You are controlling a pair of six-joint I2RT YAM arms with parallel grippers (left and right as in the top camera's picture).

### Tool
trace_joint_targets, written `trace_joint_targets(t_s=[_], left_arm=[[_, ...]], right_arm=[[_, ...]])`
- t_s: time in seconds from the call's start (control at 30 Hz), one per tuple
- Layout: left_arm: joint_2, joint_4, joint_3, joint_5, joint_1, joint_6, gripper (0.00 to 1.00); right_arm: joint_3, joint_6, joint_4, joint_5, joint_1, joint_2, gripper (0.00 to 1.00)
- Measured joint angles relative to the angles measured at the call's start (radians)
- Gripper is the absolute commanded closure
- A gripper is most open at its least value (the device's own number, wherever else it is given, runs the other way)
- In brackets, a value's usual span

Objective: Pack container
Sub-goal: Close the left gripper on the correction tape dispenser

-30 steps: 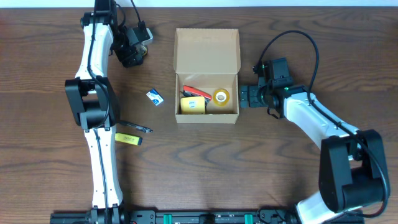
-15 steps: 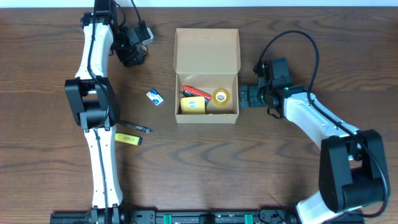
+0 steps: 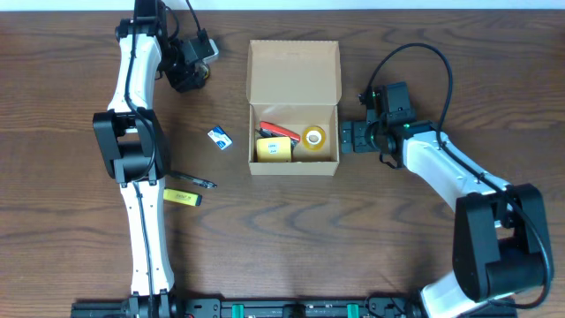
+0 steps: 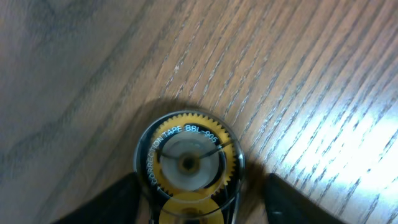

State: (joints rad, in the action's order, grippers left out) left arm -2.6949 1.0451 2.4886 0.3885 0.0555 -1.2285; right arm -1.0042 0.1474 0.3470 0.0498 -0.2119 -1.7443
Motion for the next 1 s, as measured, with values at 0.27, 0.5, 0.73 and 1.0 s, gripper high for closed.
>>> trace_joint_targets(t_s=[0.27,0.5,0.73,1.0], left_arm=[[0.0,-0.013,0.0,-0.025,0.0,0.001,0.63],[0.0,-0.033,0.0,-0.035,0.0,0.002,0.85],[-0.001,-0.034,0.014,-0.053,-0.002,0.034,0.94],[-0.025,0.079,0.277,-0.082,-0.018,0.185,0.94]], right_arm=[[0.0,0.0,0.0,0.0,0.0,0.0,0.01],[0.0,0.0,0.0,0.0,0.0,0.0,0.01],[0.0,0.0,0.0,0.0,0.0,0.0,0.01],[0.0,0.0,0.0,0.0,0.0,0.0,0.01]])
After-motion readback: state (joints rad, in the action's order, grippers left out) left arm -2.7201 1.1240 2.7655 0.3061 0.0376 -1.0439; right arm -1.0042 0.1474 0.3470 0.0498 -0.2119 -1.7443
